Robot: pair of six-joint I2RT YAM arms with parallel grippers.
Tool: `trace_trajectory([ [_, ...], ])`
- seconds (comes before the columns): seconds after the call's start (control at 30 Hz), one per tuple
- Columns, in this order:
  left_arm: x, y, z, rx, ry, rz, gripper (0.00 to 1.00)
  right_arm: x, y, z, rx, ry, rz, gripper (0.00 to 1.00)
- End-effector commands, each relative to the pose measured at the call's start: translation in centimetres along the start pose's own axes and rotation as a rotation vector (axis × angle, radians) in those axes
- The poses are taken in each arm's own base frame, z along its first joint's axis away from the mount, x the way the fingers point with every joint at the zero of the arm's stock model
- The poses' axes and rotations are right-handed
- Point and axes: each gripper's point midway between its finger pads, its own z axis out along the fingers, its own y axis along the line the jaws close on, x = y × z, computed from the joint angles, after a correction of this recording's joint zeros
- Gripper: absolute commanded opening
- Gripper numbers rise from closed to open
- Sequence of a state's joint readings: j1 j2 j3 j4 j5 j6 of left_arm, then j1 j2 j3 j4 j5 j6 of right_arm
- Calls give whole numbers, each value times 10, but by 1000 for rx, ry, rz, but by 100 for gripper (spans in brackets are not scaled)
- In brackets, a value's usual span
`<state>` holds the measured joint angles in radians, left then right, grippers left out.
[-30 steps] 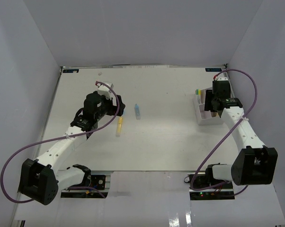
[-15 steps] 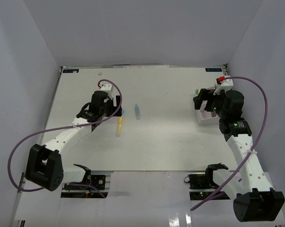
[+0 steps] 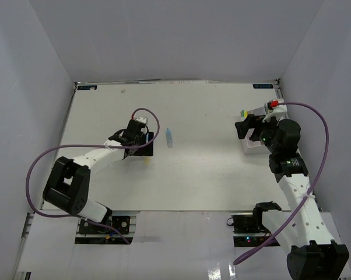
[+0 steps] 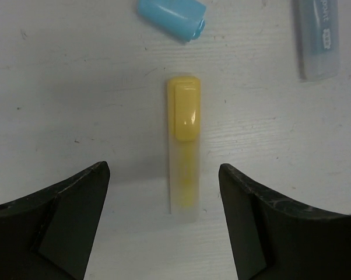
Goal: Sort the stationery into containers
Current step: Pick up the pen from the center of the board.
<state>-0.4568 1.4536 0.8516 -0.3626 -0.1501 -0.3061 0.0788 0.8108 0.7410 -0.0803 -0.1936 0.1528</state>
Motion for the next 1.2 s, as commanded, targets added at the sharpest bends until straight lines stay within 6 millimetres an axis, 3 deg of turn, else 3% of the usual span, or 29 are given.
trace_trajectory([
  [0.0,-5,-2,0,-30,5,-6,86,-11,-1,1,5,-50,-2,90],
  [0.5,22,-21,22,-38,112,75,65,0,-4,4,14,-23,4,90],
  [0.8,24,-29,21,-10,130,80,36,3,2,5,-26,-12,-3,90],
  [0.87,21,-33,18,10,119,83,29,3,8,5,-60,-12,-6,90],
  [1.03,3,-59,1,146,43,126,24,1,27,3,-164,-4,-5,90],
  [1.17,-17,-85,-26,313,-70,169,21,3,55,-1,-307,27,33,91],
])
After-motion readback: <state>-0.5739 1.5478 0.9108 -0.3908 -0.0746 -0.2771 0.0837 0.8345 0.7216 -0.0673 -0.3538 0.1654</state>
